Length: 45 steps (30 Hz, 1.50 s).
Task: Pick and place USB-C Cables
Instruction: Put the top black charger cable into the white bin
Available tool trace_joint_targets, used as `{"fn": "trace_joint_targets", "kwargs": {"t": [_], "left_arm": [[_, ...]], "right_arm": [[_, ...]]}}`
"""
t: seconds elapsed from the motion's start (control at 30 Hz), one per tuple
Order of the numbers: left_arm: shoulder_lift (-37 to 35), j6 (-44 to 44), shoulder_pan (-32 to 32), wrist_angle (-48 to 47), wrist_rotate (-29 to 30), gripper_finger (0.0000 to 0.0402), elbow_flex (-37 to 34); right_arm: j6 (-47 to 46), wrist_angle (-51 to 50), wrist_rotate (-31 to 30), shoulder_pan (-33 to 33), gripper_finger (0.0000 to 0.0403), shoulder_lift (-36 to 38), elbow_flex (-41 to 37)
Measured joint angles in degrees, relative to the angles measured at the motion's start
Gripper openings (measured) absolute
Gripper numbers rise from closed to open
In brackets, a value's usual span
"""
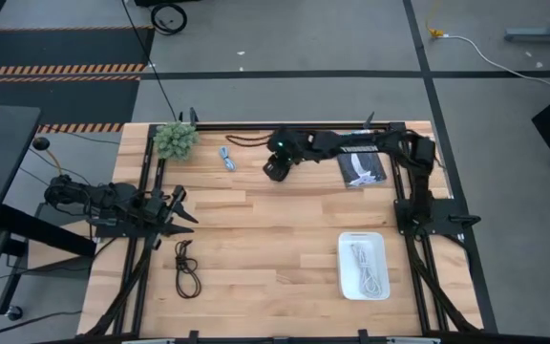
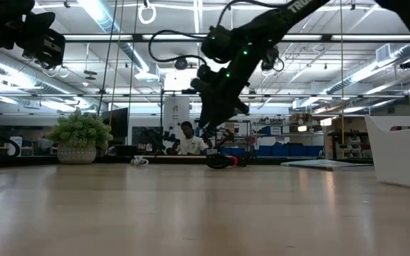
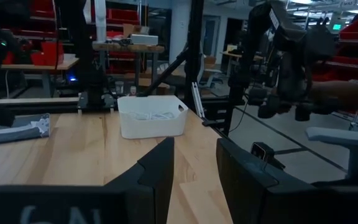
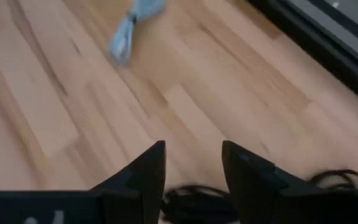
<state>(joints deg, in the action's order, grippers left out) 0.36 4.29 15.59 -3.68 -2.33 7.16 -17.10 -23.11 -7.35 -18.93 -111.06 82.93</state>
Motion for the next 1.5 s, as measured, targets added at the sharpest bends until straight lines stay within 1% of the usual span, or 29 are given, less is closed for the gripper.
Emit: {"fn": "trace_joint_targets", "kwargs": {"t": [0.17,0.27,0.43,0.5,0.57,0.73,1.03,1.27,1.5], "left_arm": [[0.0,0.0,0.0,0.0,0.0,0.0128,0.0],[0.0,0.0,0.0,0.0,0.0,0.0128,0.0],[0.0,0.0,0.0,0.0,0.0,0.0128,0.0],[0.0,0.0,0.0,0.0,0.0,0.0128,0.0],[0.0,0.0,0.0,0.0,0.0,0.0128,0.0],[0.0,0.0,0.0,0.0,0.0,0.0128,-0.1],[0.0,0.0,0.0,0.0,0.0,0.0128,-0.1],[0.0,0.0,0.0,0.0,0.0,0.0128,-0.1],[0.0,0.0,0.0,0.0,0.0,0.0128,-0.1]], "right_arm": [[12.5,-15.4,0.1,-1.8,0.0164,-5.3,11.4],[19.2,-23.4,0.7,-2.9,0.0165,-7.8,16.3],[29.0,-28.4,2.2,-4.5,0.0185,-10.9,20.3],[32.6,-28.9,4.1,-5.2,0.0199,-11.8,21.1],[35.5,-29.5,5.5,-5.8,0.0214,-12.0,21.5],[39.3,-32.3,5.5,-6.5,0.0241,-12.7,22.8],[43.1,-32.5,5.5,-6.3,0.0236,-12.9,22.7],[50.1,-29.2,5.2,-6.8,0.0237,-13.6,20.2],[58.1,-28.6,5.5,-7.9,0.0238,-13.6,15.6]]}}
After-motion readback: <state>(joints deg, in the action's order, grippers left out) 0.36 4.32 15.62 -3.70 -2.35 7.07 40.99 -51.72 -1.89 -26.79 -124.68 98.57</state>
